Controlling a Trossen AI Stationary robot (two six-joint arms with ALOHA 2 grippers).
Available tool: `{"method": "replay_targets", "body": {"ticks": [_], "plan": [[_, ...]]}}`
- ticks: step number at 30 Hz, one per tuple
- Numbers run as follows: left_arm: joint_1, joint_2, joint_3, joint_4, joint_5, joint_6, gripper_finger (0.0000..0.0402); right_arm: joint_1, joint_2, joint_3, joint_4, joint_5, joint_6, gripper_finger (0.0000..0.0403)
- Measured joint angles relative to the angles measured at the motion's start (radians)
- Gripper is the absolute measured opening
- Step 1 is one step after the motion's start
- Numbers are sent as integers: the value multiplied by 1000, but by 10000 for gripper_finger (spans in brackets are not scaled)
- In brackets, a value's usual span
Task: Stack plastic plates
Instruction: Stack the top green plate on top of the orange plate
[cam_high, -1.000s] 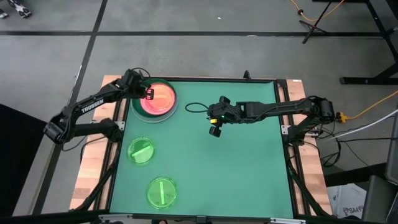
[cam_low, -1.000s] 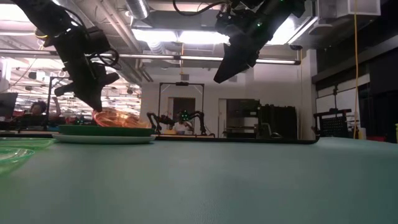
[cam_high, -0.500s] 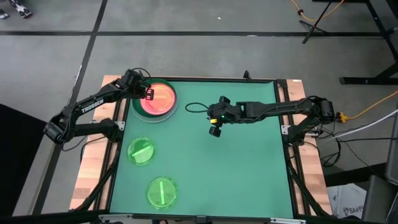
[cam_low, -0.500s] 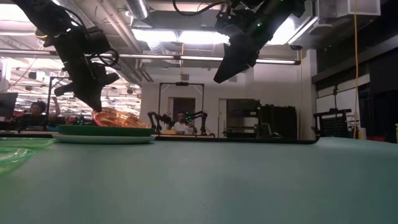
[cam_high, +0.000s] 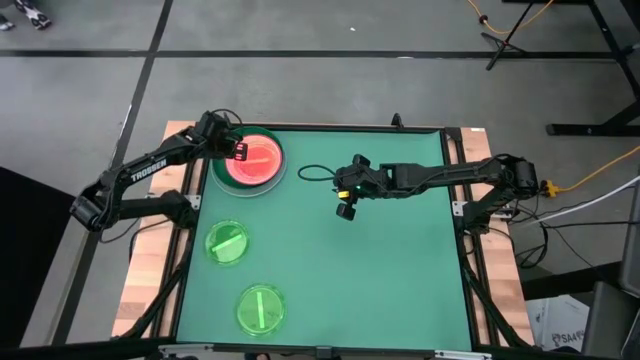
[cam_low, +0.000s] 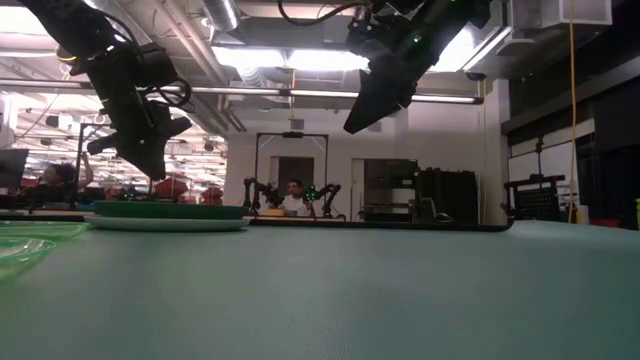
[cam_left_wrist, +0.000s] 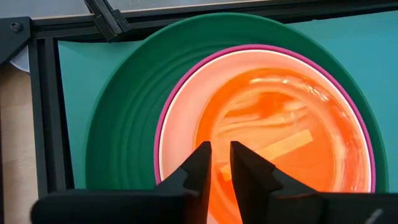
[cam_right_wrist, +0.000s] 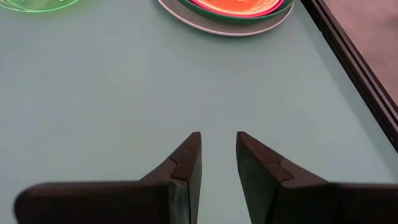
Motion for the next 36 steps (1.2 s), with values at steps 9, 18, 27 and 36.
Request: {"method": "replay_targets", "body": {"ticks": [9, 18, 27, 36], "plan": [[0, 0, 0, 0, 2, 23, 61, 0, 0, 0, 0, 0, 0, 88], [-27, 0, 0, -8, 282, 99, 54, 0, 0, 0, 0, 0, 1, 88], [-236, 0, 0, -8, 387, 128, 54, 0, 0, 0, 0, 0, 2, 88], [-456, 0, 1, -36, 390, 128, 50, 1, 0, 0, 0, 0, 1, 88]]}}
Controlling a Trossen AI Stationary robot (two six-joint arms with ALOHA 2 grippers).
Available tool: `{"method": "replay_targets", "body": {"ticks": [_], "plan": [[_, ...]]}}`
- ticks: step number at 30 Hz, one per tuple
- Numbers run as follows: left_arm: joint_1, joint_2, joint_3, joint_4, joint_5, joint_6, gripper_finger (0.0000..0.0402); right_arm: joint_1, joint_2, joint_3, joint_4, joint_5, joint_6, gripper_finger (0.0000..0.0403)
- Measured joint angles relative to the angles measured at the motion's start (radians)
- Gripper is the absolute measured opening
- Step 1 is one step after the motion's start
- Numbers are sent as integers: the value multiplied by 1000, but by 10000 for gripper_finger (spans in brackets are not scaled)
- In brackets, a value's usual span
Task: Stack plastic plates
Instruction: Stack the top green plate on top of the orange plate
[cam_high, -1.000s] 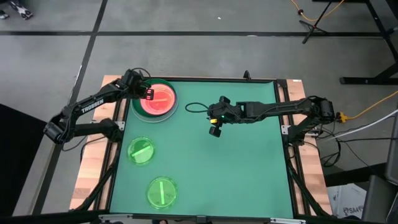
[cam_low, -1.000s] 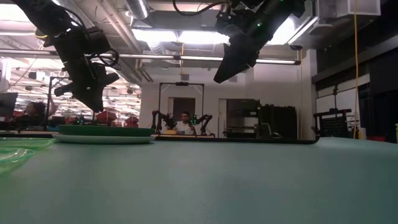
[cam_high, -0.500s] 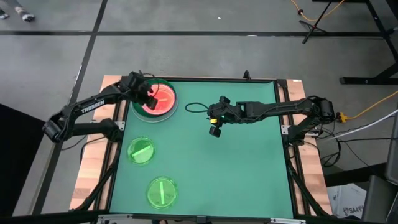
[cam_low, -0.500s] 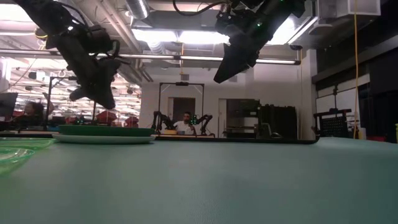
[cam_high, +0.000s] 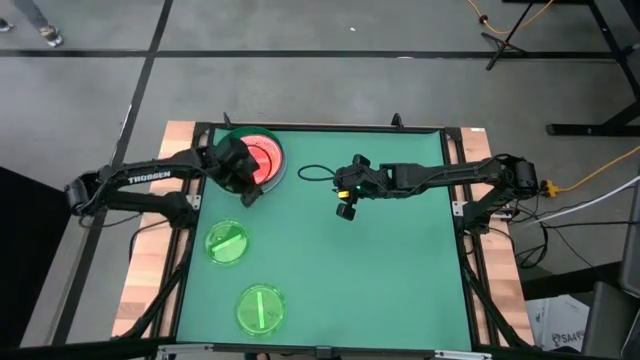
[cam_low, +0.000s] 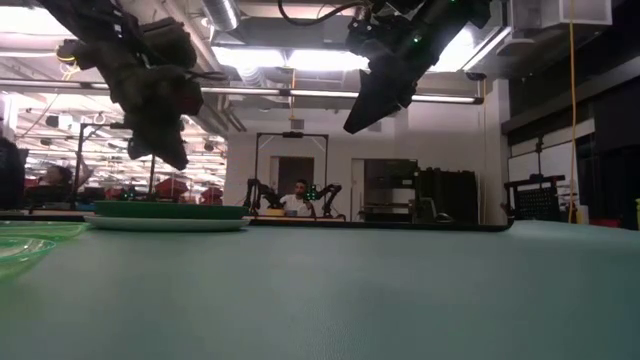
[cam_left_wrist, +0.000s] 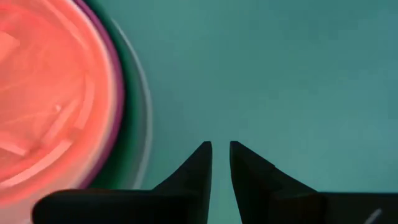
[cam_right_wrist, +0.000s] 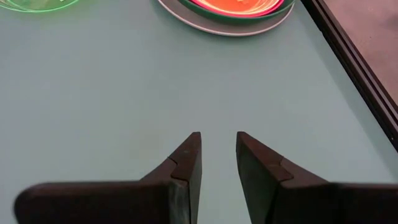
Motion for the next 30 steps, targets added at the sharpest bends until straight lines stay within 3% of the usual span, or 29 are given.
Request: {"method": "replay_targets", "body": {"ticks": [17, 23, 30], "plan": [[-263, 0, 0, -357, -18, -8, 48, 0, 0, 0, 0, 0, 0, 88], [-312, 0, 0, -374, -94, -22, 54, 0, 0, 0, 0, 0, 0, 88], [-320, 0, 0, -380, -147, -80, 97, 0, 0, 0, 0, 0, 0, 88]]}}
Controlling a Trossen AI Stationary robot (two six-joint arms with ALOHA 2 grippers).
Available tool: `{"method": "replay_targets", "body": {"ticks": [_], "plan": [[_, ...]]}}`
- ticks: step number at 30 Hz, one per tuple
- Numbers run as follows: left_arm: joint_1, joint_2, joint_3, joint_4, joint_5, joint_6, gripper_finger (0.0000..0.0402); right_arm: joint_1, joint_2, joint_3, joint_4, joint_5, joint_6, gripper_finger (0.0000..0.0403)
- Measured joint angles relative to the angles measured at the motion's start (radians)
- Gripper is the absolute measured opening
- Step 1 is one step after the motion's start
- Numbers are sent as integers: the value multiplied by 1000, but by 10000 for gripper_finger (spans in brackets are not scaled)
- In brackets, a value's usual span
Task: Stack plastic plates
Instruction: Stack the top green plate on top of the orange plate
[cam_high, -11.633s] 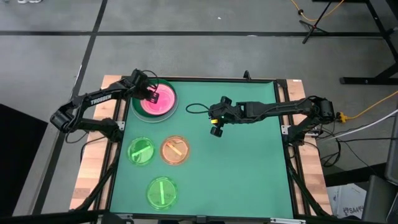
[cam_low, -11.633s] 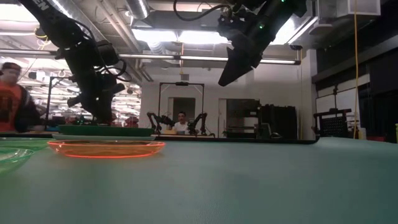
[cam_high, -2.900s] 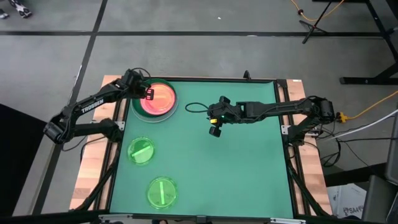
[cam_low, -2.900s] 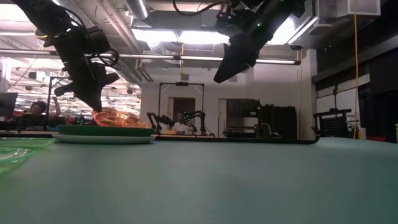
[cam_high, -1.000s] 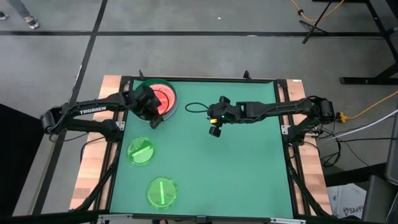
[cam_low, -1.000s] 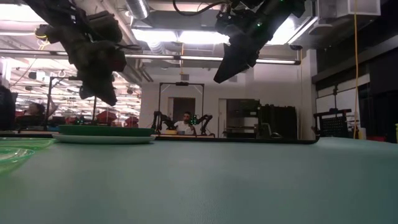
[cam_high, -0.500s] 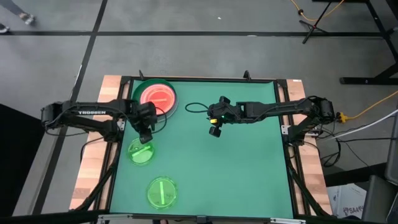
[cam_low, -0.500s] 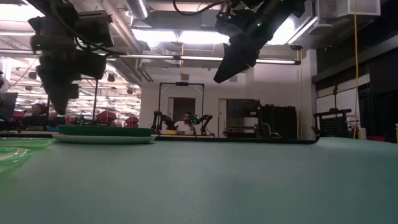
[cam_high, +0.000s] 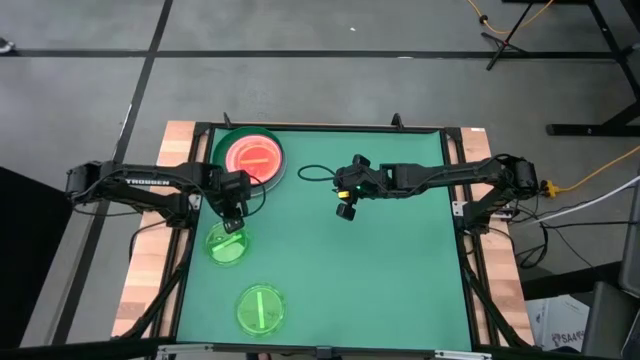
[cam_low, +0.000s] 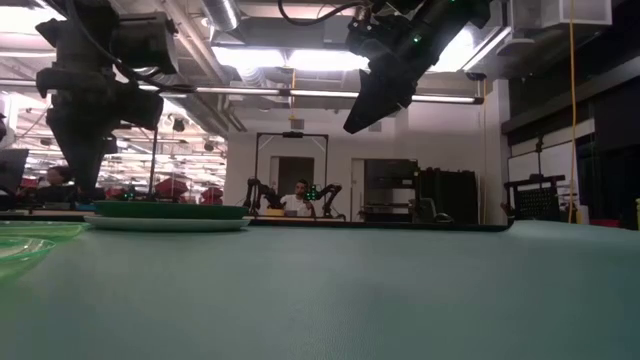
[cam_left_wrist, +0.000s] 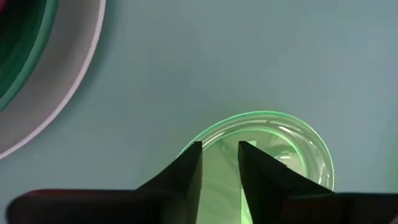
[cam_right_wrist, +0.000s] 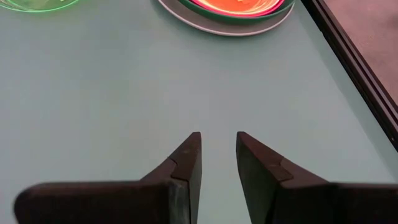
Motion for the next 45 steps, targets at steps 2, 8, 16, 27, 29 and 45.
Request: {"method": "replay_targets", "body": {"ticks": [2, 8, 16, 27, 29, 45], "plan": [[0, 0, 0, 0, -5, 0, 112, 0, 0, 0, 0, 0, 0, 88], [0, 0, 0, 0, -17, 24, 137, 0, 0, 0, 0, 0, 0, 88], [-49, 0, 0, 1, -41, 80, 130, -1, 0, 0, 0, 0, 0, 88], [-144, 90, 0, 22, -118, 118, 128, -1, 0, 0, 0, 0, 0, 88], [-154, 120, 0, 22, -119, 123, 128, -1, 0, 0, 0, 0, 0, 88], [-167, 257, -1, 21, -170, 98, 128, 0, 0, 0, 0, 0, 0, 88]]}}
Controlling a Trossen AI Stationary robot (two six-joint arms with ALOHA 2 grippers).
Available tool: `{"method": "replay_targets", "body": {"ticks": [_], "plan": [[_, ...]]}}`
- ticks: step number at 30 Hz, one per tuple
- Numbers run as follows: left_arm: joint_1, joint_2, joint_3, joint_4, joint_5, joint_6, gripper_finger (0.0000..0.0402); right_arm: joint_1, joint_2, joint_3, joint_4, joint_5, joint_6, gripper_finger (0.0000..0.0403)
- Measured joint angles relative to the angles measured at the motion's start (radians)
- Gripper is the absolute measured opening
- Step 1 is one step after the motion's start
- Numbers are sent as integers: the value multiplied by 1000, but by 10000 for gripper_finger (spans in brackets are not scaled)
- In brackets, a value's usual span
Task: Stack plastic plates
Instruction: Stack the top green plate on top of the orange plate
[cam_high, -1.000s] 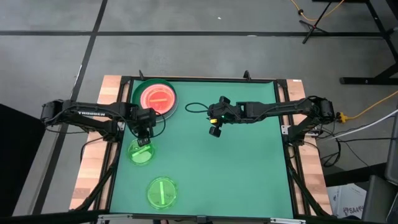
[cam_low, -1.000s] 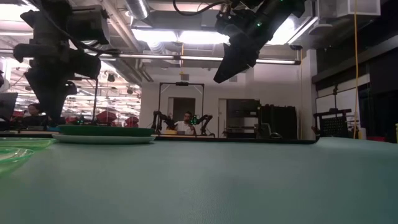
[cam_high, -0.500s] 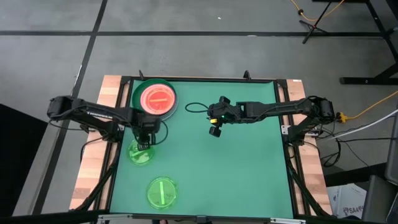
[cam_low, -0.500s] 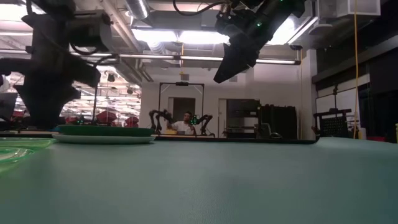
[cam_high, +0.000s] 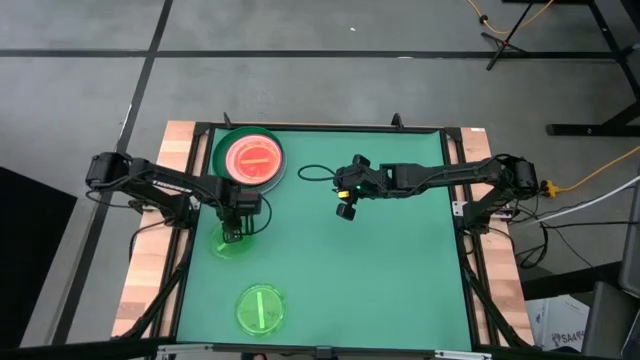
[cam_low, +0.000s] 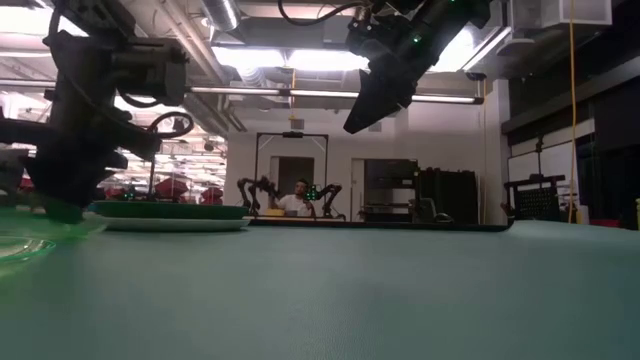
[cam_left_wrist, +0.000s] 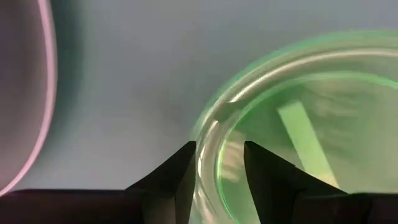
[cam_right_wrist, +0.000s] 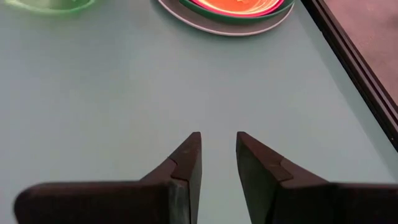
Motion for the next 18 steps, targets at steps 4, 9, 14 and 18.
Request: {"method": "replay_targets", "body": {"ticks": [4, 9, 14, 18], "plan": [[0, 0, 0, 0, 12, 0, 128, 0, 0, 0, 0, 0, 0, 88], [0, 0, 0, 0, 42, -1, 128, 0, 0, 0, 0, 0, 0, 88], [0, 0, 0, 3, 60, -1, 128, 0, 0, 0, 0, 0, 0, 88], [0, 0, 0, 56, 60, -1, 128, 0, 0, 0, 0, 0, 0, 88]]}}
